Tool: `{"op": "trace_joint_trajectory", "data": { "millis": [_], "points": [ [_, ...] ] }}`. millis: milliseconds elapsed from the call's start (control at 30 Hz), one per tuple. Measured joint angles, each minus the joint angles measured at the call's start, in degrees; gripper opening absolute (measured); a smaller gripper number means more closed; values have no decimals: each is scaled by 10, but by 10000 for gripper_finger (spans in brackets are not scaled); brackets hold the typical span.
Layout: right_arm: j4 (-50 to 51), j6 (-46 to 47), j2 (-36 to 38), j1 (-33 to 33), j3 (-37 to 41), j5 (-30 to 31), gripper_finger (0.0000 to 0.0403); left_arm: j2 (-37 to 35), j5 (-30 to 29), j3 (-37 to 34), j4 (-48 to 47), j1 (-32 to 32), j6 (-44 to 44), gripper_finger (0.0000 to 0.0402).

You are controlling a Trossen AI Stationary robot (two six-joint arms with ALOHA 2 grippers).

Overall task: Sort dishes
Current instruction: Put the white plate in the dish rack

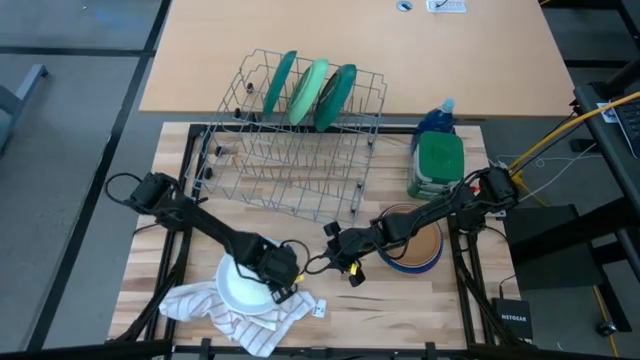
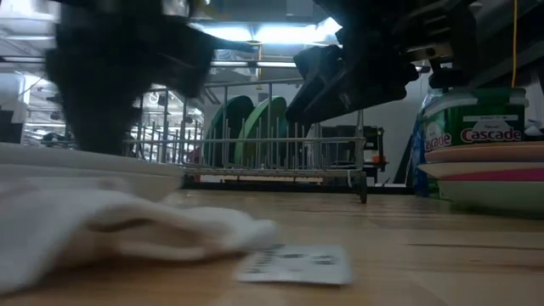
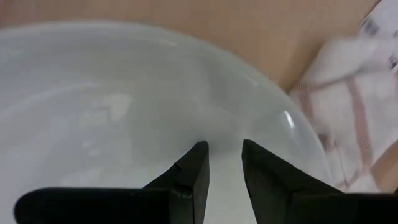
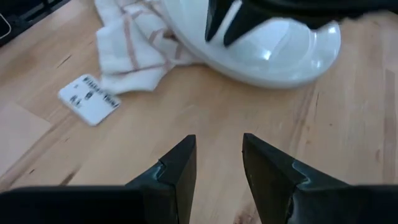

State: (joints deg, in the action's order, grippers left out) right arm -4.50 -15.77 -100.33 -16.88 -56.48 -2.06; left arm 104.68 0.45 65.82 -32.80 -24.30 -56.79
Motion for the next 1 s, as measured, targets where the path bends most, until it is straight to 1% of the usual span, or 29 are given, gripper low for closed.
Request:
{"op": "trace_joint_trajectory", "data": {
  "millis": [267,333,467,533,567,733,900,1000],
  "points": [
    [0,-71,0,0,0,-1,133,2,-6,-1,104,63,95,88],
    [0,-84,0,0,0,-1,133,2,-3,0,123,75,104,88],
    [1,-88,0,0,0,-13,133,-13,59,0,102,88,84,88],
    [2,-97,0,0,0,-19,133,-26,89,0,81,86,61,88],
    [2,-105,0,0,0,-20,133,-33,95,0,68,83,51,88],
    [2,-174,0,0,0,-20,133,-82,97,0,-28,69,8,88],
    [-2,-239,-18,0,-1,-19,133,-130,54,0,-173,46,-67,88],
    [-7,-288,-41,0,-1,1,133,-147,22,0,-256,29,-102,88]
  ]
}}
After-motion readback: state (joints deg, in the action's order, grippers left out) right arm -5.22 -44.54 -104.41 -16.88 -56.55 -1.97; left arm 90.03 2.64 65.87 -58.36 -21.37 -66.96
